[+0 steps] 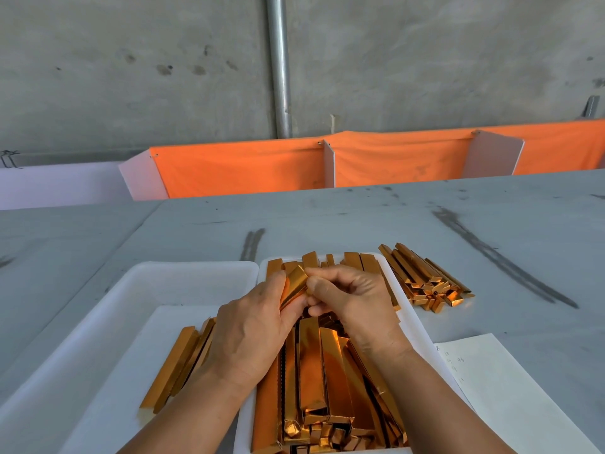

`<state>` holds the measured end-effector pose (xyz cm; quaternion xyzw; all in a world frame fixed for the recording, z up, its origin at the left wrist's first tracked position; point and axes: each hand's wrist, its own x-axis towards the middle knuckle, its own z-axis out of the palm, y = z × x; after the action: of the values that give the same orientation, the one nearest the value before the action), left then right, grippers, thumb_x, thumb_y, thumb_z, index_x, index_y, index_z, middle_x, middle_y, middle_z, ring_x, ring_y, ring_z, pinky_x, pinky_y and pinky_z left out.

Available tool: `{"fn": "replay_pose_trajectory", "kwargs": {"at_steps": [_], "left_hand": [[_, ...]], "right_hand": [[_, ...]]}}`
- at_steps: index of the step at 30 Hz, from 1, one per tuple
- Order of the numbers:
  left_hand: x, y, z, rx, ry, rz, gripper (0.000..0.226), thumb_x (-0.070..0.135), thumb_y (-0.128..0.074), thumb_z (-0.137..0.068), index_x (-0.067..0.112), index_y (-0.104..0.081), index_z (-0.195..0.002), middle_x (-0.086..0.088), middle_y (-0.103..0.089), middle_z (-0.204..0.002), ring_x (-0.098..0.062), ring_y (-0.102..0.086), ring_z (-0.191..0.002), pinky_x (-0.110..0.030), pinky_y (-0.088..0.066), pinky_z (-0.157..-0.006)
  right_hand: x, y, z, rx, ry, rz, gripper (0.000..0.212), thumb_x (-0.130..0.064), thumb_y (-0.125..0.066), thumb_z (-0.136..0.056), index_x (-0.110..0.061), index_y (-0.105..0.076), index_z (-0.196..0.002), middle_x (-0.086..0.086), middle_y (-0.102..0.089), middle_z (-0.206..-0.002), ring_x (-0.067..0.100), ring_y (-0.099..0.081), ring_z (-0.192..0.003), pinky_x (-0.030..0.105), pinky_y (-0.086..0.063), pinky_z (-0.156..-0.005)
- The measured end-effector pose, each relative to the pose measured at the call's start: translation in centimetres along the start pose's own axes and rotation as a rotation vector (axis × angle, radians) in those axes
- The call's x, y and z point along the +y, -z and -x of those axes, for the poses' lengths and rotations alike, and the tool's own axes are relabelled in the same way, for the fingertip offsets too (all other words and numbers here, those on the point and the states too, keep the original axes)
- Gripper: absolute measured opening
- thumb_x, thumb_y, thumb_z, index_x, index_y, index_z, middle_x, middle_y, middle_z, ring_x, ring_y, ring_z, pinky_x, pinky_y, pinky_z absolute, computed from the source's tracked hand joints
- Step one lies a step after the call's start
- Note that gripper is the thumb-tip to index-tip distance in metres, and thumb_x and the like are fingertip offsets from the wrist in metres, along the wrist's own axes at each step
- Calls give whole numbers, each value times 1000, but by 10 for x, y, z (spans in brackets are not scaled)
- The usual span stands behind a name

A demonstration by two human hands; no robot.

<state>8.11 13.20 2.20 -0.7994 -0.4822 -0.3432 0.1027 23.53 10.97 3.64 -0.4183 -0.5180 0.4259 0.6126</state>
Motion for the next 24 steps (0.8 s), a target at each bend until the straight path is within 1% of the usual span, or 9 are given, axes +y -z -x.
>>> {"fn": "replay_pose_trajectory", "kwargs": {"at_steps": [2, 7, 12, 14, 17, 18, 20, 22, 24], "left_hand": [[1, -1, 0, -12, -29, -7, 46, 58, -46, -89, 20, -57, -112, 8, -65, -76, -12, -63, -57, -27, -52, -46], [-3, 0, -2, -16, -70, -29, 45, 61, -54, -86, 25, -58, -113, 8, -67, -78, -9, -63, -60, -23, -49, -47], [-7, 5, -6, -74, 72, 80, 73, 60, -70, -74, 42, -34, -136, 17, -60, -101, -4, -58, -61, -17, -42, -57], [-10, 6, -7, -62, 192, 303, 82, 54, -75, -71, 48, -28, -137, 24, -57, -105, -4, -59, -58, -16, -46, -56], [-14, 6, -9, -12, 323, 722, 81, 36, -83, -68, 48, -37, -133, 23, -63, -107, -1, -67, -82, -17, -54, -64], [-15, 7, -10, -6, 360, 852, 79, 30, -85, -67, 44, -43, -132, 22, -64, -107, -4, -67, -88, -18, -55, -67], [-16, 9, -12, -26, 438, 1103, 73, 28, -88, -61, 41, -55, -125, 12, -68, -105, -14, -70, -84, -24, -57, -69], [-18, 11, -13, -88, 472, 1248, 61, 34, -85, -55, 39, -67, -113, 3, -71, -101, -19, -71, -81, -27, -56, -71], [-18, 12, -13, -155, 441, 1321, 53, 34, -84, -56, 34, -72, -107, -1, -72, -103, -19, -70, -91, -26, -55, -75]], "right_hand": [[2, 1, -3, 31, -26, -19, 8, -8, -71, -87, -13, -73, -82, 7, -72, -67, 15, -65, -53, 22, -55, -54], [5, 4, -6, 64, -83, 98, 9, -14, -72, -89, -15, -69, -80, 4, -69, -61, 12, -61, -47, 21, -52, -50], [7, 10, -10, 186, -118, 165, 7, -21, -67, -93, -20, -70, -87, -1, -70, -62, 9, -65, -52, 22, -54, -57], [8, 14, -12, 245, -137, 126, 8, -20, -65, -94, -18, -70, -89, 2, -71, -64, 12, -66, -55, 28, -57, -63], [10, 17, -14, 278, -179, 82, 8, -19, -63, -96, -16, -69, -92, 5, -72, -67, 15, -67, -57, 36, -60, -72], [11, 17, -14, 284, -191, 79, 8, -19, -62, -97, -15, -68, -93, 5, -72, -67, 15, -67, -57, 36, -61, -72], [12, 16, -14, 288, -207, 85, 7, -20, -62, -97, -15, -67, -95, 5, -71, -66, 14, -67, -56, 35, -61, -71], [12, 15, -15, 278, -216, 98, 7, -20, -62, -97, -16, -67, -94, 4, -71, -65, 13, -66, -54, 34, -60, -68], [12, 14, -15, 253, -223, 130, 8, -22, -63, -96, -17, -67, -92, 3, -70, -63, 11, -61, -49, 29, -55, -60]]}}
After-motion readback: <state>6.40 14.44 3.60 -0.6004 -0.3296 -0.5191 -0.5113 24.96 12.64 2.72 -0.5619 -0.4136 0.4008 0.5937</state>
